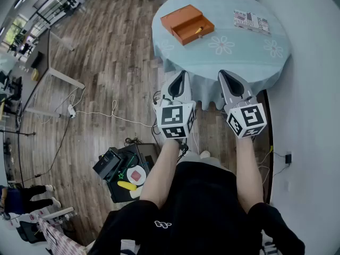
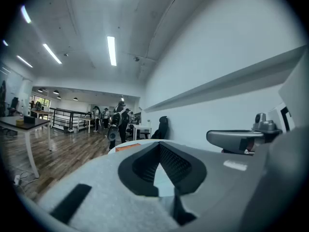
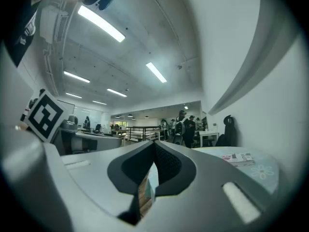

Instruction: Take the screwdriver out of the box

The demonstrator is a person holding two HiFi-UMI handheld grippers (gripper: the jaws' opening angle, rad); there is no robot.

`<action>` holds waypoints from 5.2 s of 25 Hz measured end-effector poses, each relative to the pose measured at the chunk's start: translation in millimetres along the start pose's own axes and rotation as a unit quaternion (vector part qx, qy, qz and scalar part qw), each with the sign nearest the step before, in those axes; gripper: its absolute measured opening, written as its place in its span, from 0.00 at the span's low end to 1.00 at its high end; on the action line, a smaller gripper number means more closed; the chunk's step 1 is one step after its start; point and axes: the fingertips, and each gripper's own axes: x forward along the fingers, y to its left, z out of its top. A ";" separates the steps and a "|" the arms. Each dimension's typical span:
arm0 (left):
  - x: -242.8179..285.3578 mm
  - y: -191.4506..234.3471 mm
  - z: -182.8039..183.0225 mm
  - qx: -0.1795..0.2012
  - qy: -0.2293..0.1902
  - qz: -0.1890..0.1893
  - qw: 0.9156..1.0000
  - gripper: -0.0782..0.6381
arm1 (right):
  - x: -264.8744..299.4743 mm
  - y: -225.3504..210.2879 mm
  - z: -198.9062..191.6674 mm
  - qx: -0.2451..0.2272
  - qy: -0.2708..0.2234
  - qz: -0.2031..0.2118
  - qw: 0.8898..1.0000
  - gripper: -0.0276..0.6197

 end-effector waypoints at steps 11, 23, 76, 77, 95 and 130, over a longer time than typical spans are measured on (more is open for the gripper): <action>-4.4 -1.8 0.0 -0.009 0.005 0.002 1.000 0.11 | -21.7 -36.9 -11.3 0.071 -0.012 -0.055 0.996 0.05; 29.3 54.1 -1.4 -0.021 0.001 0.025 0.999 0.11 | 55.6 -27.3 -22.7 0.083 -0.004 -0.005 0.997 0.05; 437.6 277.5 -82.0 -0.192 0.119 -0.099 0.969 0.11 | 414.1 -270.7 -330.0 0.232 0.689 -0.126 0.675 0.26; 437.0 280.9 -83.2 -0.194 0.119 -0.096 0.969 0.11 | 414.6 -270.9 -331.9 0.236 0.693 -0.128 0.669 0.28; 425.9 287.1 -85.0 -0.185 0.121 -0.089 0.971 0.11 | 437.4 -263.9 -332.8 0.363 0.616 -0.183 0.675 0.18; 424.8 242.7 31.0 0.009 0.012 -0.111 0.994 0.11 | 410.0 -200.2 -36.1 0.024 0.047 -0.080 0.995 0.19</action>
